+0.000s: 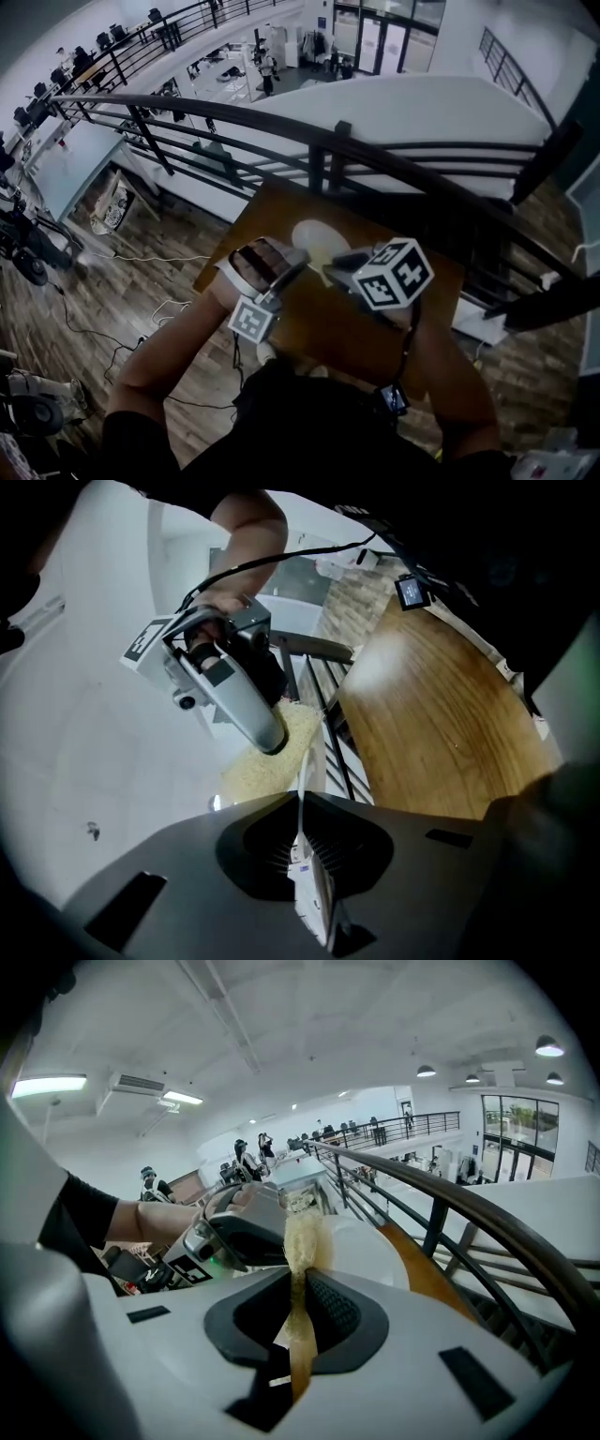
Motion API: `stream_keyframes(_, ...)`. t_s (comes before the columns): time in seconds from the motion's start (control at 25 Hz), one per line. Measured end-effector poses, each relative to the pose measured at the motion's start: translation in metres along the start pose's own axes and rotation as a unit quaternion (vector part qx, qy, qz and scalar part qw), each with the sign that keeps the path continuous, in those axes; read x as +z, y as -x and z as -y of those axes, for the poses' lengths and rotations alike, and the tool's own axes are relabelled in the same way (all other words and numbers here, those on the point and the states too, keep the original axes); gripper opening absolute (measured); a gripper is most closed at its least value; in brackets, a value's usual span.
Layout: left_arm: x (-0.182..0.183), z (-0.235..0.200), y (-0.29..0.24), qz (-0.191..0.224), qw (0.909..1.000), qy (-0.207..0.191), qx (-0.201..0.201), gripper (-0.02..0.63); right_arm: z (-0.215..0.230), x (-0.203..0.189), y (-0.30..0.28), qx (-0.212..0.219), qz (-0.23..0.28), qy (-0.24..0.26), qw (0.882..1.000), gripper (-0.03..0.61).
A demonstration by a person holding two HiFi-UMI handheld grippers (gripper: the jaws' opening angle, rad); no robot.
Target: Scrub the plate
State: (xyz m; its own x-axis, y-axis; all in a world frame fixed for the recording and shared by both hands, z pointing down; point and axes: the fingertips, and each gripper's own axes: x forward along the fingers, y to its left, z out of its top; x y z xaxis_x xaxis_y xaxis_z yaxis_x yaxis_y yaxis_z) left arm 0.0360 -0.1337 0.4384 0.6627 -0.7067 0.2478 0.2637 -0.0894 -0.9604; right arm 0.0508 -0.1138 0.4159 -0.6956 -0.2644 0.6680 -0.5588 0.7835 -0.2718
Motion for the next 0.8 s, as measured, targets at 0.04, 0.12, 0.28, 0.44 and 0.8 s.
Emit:
stream_keyframes(0.04, -0.002, -0.001, 0.001, 0.001, 1.0000, -0.001, -0.003, 0.020, 0.003, -0.004, 0.001, -0.005, -0.007, 0.001, 1.000, 0.051)
stream_keyframes(0.12, -0.005, -0.003, 0.004, 0.005, 1.0000, -0.001, -0.005, 0.020, 0.012, -0.014, 0.002, -0.015, -0.021, -0.002, 1.000, 0.051)
stream_keyframes(0.28, -0.002, -0.009, 0.009, 0.021, 0.9998, -0.007, 0.000, 0.021, 0.039, -0.033, 0.007, -0.034, -0.049, -0.009, 0.998, 0.051)
stream_keyframes(0.44, 0.009, -0.010, 0.008, 0.042, 0.9990, -0.013, -0.003, 0.021, 0.071, -0.054, 0.012, -0.062, -0.090, 0.002, 0.994, 0.051)
stream_keyframes(0.8, 0.057, -0.035, 0.010, 0.113, 0.9928, -0.037, 0.019, 0.021, 0.110, -0.048, 0.021, -0.054, -0.123, 0.001, 0.991, 0.051)
